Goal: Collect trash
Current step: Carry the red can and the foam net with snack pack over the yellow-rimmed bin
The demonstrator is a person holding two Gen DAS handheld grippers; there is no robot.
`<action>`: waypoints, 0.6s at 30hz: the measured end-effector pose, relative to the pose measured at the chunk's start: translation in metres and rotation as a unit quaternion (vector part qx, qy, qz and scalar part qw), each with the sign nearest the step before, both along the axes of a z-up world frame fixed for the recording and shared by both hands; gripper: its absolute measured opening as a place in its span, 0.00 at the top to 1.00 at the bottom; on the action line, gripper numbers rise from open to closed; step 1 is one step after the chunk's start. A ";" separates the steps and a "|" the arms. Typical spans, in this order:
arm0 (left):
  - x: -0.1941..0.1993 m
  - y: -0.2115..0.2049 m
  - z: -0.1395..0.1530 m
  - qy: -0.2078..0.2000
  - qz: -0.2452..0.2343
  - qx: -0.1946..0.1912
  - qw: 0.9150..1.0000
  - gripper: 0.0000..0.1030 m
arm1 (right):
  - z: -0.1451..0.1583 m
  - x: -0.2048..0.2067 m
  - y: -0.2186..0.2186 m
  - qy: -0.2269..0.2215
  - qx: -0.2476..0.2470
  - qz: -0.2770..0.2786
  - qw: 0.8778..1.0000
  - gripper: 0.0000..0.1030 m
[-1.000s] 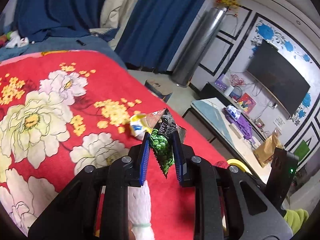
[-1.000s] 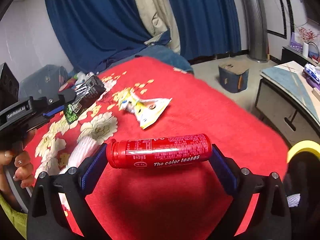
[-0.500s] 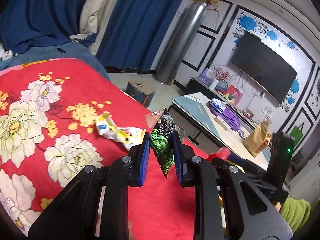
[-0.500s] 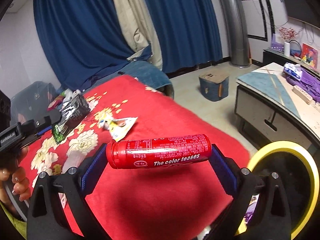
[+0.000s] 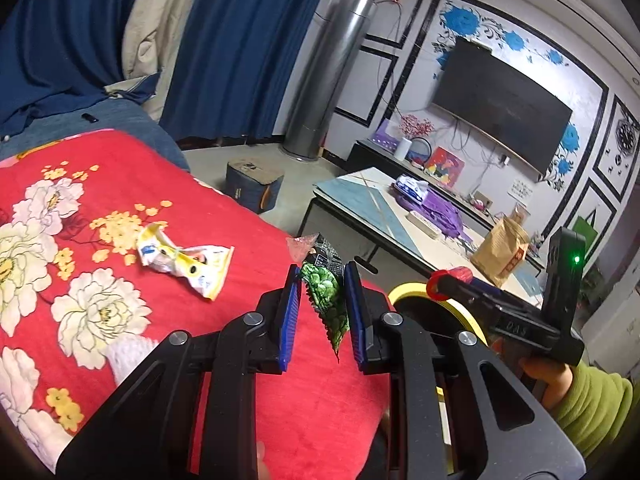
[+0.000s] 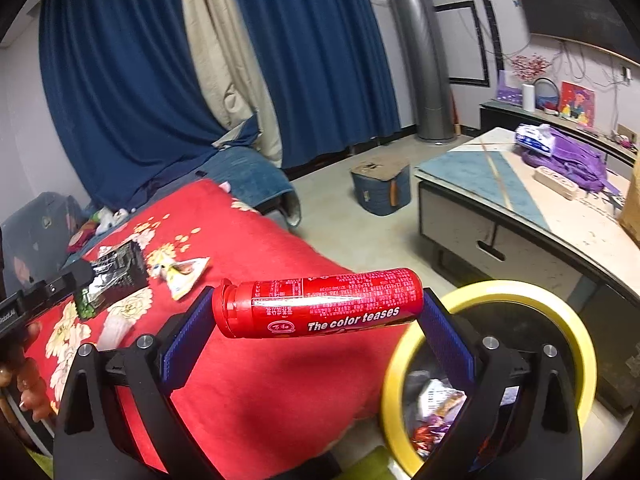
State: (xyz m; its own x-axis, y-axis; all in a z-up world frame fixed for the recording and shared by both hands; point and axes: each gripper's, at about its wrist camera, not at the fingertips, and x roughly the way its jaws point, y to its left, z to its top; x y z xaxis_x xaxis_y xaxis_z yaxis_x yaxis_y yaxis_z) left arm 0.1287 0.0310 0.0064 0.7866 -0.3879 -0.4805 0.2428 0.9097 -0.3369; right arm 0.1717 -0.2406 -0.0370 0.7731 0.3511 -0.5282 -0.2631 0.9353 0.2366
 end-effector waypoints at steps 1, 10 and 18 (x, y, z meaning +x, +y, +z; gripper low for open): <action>-0.001 -0.004 0.000 0.000 -0.003 0.002 1.000 0.84 | -0.001 -0.001 -0.004 0.000 0.000 -0.004 1.000 0.08; -0.005 -0.039 0.000 -0.007 -0.042 0.026 0.999 0.84 | -0.010 -0.010 -0.046 0.006 0.000 -0.046 0.999 0.08; -0.006 -0.072 -0.009 -0.001 -0.075 0.044 0.996 0.85 | -0.020 -0.013 -0.075 0.018 0.005 -0.076 0.997 0.08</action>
